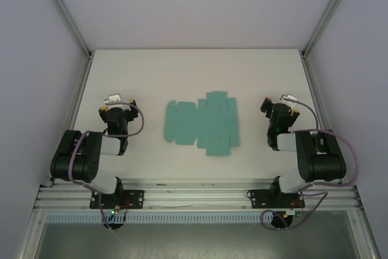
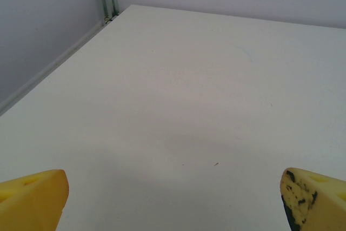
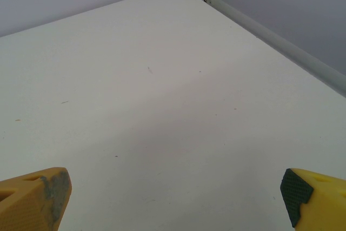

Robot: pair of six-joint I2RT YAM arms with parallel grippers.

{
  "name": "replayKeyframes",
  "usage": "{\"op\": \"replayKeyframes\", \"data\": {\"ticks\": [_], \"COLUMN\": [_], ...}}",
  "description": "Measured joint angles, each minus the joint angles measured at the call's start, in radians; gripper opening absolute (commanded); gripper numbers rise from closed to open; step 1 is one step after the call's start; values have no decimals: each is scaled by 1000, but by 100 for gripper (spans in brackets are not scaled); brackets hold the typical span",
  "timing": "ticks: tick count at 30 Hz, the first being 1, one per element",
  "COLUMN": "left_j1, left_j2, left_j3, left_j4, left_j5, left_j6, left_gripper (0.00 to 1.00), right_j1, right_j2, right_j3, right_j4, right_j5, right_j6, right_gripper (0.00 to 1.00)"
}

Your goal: Assemble paper box

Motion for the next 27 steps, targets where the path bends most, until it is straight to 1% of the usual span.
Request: {"op": "replayKeyframes", "data": {"ticks": [4,7,9,14,18,20,22,25,27], "left_j1": [0,0,0,-6,-65,-93,-113,-144,-167], "left_j2": [-18,-96,-167,-340,-465,-502,-524,-536,-533], "left_j3": [0,0,8,91,154,182,205,215,215], "left_j4": [-10,-60,-113,-348,-524,-608,-681,-770,-827], "left_j5": [0,0,0,27,71,109,162,243,302], "left_j6": [0,0,-2,-47,-117,-169,-232,-320,-363], "left_gripper": [100,100,100,100,100,100,100,100,100], "right_j1": [0,0,0,18,100,148,208,308,378], "right_j2": [0,-8,-39,-181,-283,-303,-307,-297,-267], "right_j3": [0,3,19,145,276,336,390,437,462], "right_j4": [0,-16,-75,-297,-509,-618,-738,-898,-990], "right_j5": [0,-10,-15,-4,24,19,11,-29,-93], "right_j6": [0,-1,-2,-2,21,48,85,134,177], "right_gripper": [100,100,100,100,100,100,94,78,68]}}
